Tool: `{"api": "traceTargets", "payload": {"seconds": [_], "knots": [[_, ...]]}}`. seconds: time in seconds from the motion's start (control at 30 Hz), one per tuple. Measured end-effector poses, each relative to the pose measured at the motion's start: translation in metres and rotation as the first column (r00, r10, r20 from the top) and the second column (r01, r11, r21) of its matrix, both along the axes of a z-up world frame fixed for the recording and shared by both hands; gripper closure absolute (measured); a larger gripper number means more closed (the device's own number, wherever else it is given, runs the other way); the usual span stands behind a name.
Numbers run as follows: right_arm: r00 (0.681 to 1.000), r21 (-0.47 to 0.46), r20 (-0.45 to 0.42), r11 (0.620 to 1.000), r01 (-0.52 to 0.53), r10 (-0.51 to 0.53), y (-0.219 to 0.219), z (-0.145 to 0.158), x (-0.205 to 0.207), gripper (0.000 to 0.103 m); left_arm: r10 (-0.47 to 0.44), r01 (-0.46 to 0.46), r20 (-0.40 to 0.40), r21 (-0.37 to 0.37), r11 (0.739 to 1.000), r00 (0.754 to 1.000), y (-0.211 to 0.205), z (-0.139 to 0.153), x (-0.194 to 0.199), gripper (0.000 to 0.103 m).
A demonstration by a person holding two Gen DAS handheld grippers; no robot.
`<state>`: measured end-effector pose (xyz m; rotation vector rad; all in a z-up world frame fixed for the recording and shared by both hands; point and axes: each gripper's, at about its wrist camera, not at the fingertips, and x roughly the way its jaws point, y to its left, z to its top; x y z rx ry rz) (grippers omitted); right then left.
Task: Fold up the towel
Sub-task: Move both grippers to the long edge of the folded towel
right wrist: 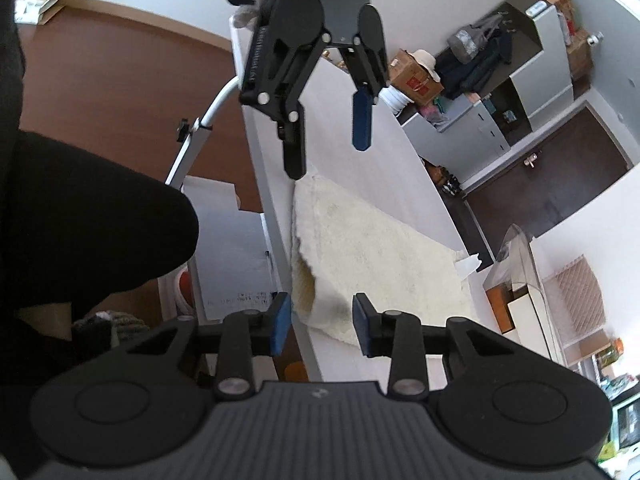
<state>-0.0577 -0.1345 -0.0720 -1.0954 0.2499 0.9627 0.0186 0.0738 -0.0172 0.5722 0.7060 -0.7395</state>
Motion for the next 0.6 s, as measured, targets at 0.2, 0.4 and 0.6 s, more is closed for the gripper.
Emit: {"api": "traceTargets", "payload": {"seconds": [0.2,0.4,0.6], "knots": [[0.998,-0.074,0.041,0.997,-0.035,0.038,0.007,-0.015,-0.001,0.078,-0.043,0.043,0.008,-0.004,0.999,0.999,-0.001,0.0,-0.002,0.017],[0.999,0.007,-0.054,1.0,0.01,-0.01,-0.001,0.002,0.008,0.094,-0.131,0.131,0.039,0.013,0.991,0.991,-0.003,0.001,-0.011,0.018],[0.971,0.165,-0.228,0.98,0.108,-0.069,-0.02,0.035,0.027,0.094,-0.283,0.277,0.093,0.069,0.958,0.955,-0.013,-0.002,-0.021,0.026]]}}
